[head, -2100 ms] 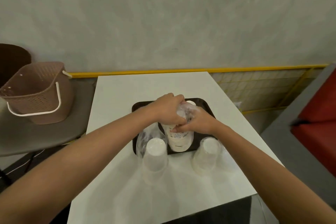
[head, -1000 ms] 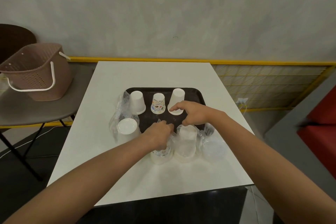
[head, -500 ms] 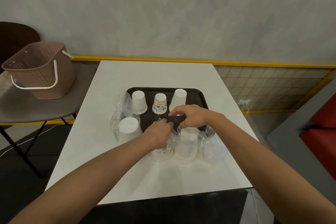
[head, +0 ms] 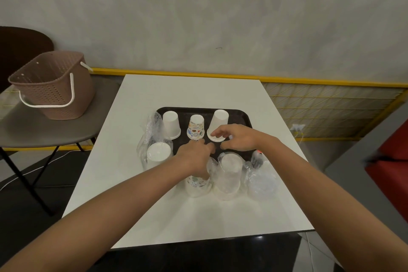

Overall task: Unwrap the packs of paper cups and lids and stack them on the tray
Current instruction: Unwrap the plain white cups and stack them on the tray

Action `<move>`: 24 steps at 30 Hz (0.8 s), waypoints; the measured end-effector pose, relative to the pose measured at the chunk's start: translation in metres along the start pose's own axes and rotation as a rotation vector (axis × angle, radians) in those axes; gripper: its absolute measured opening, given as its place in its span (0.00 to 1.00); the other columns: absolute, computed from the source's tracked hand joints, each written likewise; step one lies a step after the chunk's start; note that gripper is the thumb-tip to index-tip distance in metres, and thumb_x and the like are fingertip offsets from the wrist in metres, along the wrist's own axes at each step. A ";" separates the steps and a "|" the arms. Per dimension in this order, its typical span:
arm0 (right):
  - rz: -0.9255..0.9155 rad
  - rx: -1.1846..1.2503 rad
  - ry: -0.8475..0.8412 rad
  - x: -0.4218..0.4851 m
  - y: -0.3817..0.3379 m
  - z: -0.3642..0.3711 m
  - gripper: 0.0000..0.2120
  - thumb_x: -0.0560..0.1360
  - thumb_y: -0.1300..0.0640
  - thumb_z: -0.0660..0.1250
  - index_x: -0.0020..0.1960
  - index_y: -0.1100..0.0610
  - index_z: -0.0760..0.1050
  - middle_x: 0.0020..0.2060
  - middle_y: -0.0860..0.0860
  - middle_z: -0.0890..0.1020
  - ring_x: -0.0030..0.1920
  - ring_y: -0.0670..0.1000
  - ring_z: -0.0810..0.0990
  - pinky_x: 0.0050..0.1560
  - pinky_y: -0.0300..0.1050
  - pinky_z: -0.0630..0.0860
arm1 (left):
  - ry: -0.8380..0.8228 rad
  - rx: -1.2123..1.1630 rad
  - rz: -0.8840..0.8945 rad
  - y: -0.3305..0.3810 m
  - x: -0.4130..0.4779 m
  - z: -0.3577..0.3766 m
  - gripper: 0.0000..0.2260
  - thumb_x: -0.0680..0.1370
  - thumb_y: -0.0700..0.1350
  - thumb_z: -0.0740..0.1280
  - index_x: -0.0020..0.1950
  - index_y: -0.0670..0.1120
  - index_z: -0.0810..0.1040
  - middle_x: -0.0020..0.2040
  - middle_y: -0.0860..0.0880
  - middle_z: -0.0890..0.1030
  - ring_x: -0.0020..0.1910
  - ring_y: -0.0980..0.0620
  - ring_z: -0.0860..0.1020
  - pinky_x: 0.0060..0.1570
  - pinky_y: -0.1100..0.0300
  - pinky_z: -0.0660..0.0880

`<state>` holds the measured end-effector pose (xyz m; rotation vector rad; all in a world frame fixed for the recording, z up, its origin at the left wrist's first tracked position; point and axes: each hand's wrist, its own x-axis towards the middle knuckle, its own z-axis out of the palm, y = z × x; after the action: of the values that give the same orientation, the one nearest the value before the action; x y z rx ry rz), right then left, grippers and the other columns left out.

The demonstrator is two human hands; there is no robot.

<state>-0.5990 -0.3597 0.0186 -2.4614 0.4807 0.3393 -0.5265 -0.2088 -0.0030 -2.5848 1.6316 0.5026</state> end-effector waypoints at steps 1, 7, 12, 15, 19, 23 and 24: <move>-0.002 -0.006 0.015 0.000 0.000 0.000 0.21 0.74 0.58 0.66 0.67 0.50 0.70 0.63 0.50 0.75 0.62 0.49 0.72 0.63 0.44 0.69 | 0.013 -0.008 0.004 0.000 -0.001 -0.003 0.32 0.68 0.53 0.74 0.69 0.51 0.65 0.62 0.47 0.70 0.62 0.45 0.70 0.48 0.53 0.71; 0.008 0.029 0.125 0.002 0.001 0.001 0.18 0.75 0.55 0.66 0.65 0.50 0.72 0.61 0.50 0.77 0.62 0.51 0.74 0.64 0.46 0.70 | 0.119 -0.066 0.000 -0.004 -0.005 -0.020 0.28 0.70 0.55 0.71 0.67 0.51 0.68 0.61 0.48 0.73 0.60 0.47 0.72 0.46 0.56 0.70; -0.005 0.074 0.235 0.003 0.000 0.001 0.16 0.75 0.55 0.66 0.62 0.51 0.73 0.57 0.50 0.78 0.57 0.49 0.75 0.57 0.40 0.70 | 0.237 -0.124 -0.035 -0.011 -0.010 -0.033 0.22 0.72 0.53 0.69 0.65 0.51 0.71 0.60 0.49 0.74 0.59 0.48 0.74 0.47 0.56 0.71; -0.027 0.089 0.297 0.003 -0.003 -0.001 0.14 0.76 0.55 0.66 0.61 0.52 0.74 0.56 0.50 0.78 0.56 0.49 0.75 0.57 0.41 0.71 | 0.329 -0.162 -0.052 -0.017 -0.015 -0.041 0.21 0.71 0.53 0.71 0.62 0.50 0.73 0.57 0.50 0.76 0.56 0.49 0.75 0.45 0.58 0.70; -0.061 0.118 0.347 0.003 -0.012 -0.002 0.14 0.76 0.55 0.66 0.61 0.55 0.74 0.57 0.51 0.79 0.57 0.50 0.76 0.60 0.45 0.72 | 0.429 -0.242 -0.079 -0.023 -0.022 -0.051 0.19 0.70 0.51 0.72 0.60 0.50 0.76 0.58 0.49 0.78 0.56 0.49 0.76 0.48 0.57 0.73; -0.106 0.138 0.364 0.005 -0.021 0.001 0.15 0.76 0.55 0.66 0.62 0.55 0.74 0.57 0.50 0.79 0.57 0.48 0.76 0.54 0.39 0.69 | 0.518 -0.334 -0.127 -0.028 -0.035 -0.059 0.17 0.71 0.49 0.71 0.59 0.50 0.77 0.57 0.49 0.79 0.55 0.51 0.77 0.50 0.57 0.74; -0.114 0.147 0.362 0.006 -0.023 0.002 0.15 0.77 0.55 0.66 0.62 0.55 0.74 0.58 0.50 0.79 0.57 0.47 0.76 0.52 0.37 0.69 | 0.541 -0.357 -0.132 -0.030 -0.039 -0.061 0.16 0.72 0.48 0.71 0.59 0.49 0.77 0.57 0.50 0.79 0.53 0.51 0.77 0.48 0.59 0.73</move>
<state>-0.5843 -0.3424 0.0266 -2.3973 0.4912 -0.1866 -0.5001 -0.1742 0.0618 -3.2908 1.5928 0.0868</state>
